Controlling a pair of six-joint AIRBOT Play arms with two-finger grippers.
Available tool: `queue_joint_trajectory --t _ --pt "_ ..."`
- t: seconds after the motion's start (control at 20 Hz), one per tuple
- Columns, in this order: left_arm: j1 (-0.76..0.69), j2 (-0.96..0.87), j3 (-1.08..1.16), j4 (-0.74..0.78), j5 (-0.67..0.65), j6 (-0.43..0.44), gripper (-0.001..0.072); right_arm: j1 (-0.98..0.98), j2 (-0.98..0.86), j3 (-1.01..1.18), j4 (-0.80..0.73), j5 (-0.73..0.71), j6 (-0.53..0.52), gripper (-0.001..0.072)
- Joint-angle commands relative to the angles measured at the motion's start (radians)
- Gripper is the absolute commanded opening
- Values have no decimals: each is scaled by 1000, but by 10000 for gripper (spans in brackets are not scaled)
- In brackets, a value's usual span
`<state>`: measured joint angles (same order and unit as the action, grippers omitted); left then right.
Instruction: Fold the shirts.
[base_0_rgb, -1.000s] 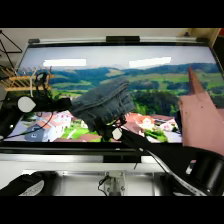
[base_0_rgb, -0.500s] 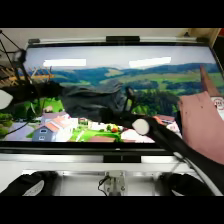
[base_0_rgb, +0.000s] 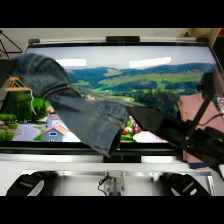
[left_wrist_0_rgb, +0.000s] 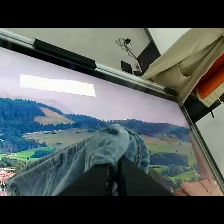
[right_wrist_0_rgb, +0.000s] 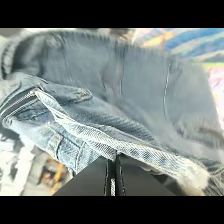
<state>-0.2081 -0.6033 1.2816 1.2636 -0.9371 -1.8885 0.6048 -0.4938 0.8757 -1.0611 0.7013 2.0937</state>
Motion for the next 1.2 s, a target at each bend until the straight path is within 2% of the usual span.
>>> queue_joint_trajectory --t 0.0,0.1,0.15,0.25,0.45,0.65,0.75,0.9,0.95,1.0,1.05,1.1,1.15 --pt "0 79 -71 42 -217 -25 67 -6 26 -2 -28 267 63 98" --pt "0 95 -195 8 -256 -54 67 -6 -75 -2 -29 385 55 98" --pt "0 97 -259 -34 -233 -44 68 -6 -127 -2 -29 381 31 99" --pt "0 95 -367 -122 -107 -13 68 -6 -234 -2 -29 292 -27 99" --pt "0 69 -480 -203 313 -13 68 -23 -414 -1 -29 -20 -72 99" --pt "0 -70 -480 -230 590 -14 68 -126 -451 -1 7 -252 -72 99" --pt "-1 -160 -480 -248 648 -13 68 -172 -451 -1 34 -286 -71 100" --pt "-16 -319 -480 -283 696 -14 69 -200 -473 -1 29 -213 -72 125" --pt "-33 -370 -480 -309 719 -21 71 -200 -496 -1 23 -192 -72 288" --pt "-56 -420 -478 -353 754 -20 119 -200 -518 -1 23 -188 -75 590" --pt "-76 -456 -475 -378 775 -20 263 -200 -534 -1 21 -195 -91 611" --pt "-90 -481 -465 -377 785 0 501 -203 -540 -1 2 -220 -94 611" --pt "-90 -489 -449 -376 785 87 685 -211 -536 0 -20 -246 -94 611"
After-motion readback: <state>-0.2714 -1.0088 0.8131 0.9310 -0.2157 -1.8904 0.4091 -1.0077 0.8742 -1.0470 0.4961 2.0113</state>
